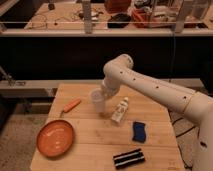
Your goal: Pick up the ceramic cup
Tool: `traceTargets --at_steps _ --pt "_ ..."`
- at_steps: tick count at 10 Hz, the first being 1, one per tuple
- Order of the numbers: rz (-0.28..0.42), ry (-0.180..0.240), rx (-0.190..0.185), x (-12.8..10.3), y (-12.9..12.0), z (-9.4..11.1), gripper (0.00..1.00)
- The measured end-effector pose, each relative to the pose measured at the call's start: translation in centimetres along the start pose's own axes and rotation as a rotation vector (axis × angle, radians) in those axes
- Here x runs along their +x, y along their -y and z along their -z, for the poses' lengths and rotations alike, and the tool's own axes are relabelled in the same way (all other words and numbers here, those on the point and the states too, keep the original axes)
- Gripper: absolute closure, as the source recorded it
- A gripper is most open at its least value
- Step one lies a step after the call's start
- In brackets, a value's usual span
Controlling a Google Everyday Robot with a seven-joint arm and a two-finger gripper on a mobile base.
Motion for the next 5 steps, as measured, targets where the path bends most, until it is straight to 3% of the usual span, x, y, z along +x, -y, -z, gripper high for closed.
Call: traceTargets --at_steps 5 --pt "0.014 0.012 -0.002 0.1 0.3 1.4 1.0"
